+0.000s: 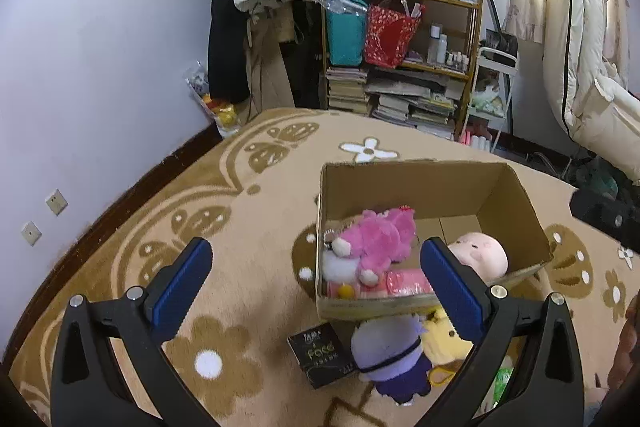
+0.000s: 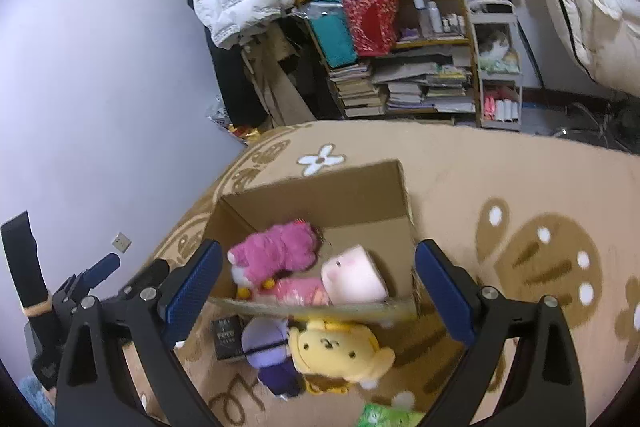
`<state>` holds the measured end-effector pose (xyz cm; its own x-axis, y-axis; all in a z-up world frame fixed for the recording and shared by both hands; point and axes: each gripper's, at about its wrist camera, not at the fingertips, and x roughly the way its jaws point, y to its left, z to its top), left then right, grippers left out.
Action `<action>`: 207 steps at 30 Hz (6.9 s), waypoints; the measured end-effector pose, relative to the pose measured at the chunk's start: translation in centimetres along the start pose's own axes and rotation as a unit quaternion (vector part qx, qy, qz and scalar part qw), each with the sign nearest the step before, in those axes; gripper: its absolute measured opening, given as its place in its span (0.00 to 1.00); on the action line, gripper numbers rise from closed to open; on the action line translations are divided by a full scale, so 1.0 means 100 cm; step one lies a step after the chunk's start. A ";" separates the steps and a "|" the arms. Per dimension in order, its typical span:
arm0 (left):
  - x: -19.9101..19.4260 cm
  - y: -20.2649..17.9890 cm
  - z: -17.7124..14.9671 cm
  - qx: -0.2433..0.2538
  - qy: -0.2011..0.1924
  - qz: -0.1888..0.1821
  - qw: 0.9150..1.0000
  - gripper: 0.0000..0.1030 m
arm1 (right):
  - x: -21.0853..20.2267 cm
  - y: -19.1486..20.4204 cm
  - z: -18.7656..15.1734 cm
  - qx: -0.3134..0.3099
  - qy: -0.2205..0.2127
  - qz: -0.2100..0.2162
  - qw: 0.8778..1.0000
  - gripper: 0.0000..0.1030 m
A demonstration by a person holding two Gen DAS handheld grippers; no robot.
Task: Organize soft objects
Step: 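Lower both tools toward the yellow bear plush and green packet, then grasp the green tissue packet with the right tool while the left tool grasps the black Face tissue pack, then lift both tissue packs and carry them over the cardboard box, then open both tools to drop the tissue packs into the box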
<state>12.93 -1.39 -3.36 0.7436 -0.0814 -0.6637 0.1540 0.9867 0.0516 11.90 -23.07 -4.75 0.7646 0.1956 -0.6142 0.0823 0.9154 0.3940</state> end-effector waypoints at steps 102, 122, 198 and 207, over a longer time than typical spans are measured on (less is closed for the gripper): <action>0.138 0.012 -0.103 -0.048 0.324 0.059 0.943 0.66 | 0.071 -0.050 -0.127 0.023 0.231 -0.101 0.967 0.79; 0.075 0.008 -0.077 -0.042 0.243 0.021 0.969 0.36 | 0.030 -0.049 -0.096 0.008 0.161 -0.081 0.984 0.78; 0.031 -0.024 0.013 0.022 0.029 -0.026 0.999 0.60 | 0.072 -0.021 0.025 0.010 0.060 -0.023 0.998 0.88; 0.021 -0.025 0.008 0.040 0.031 -0.013 0.999 0.89 | 0.055 -0.024 0.030 0.021 0.050 -0.036 0.998 0.98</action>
<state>14.60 -4.11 -4.30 0.6969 -0.0964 -0.7107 0.2268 0.9697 0.0909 17.88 -25.23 -7.00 0.6890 0.1660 -0.7055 0.1623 0.9134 0.3733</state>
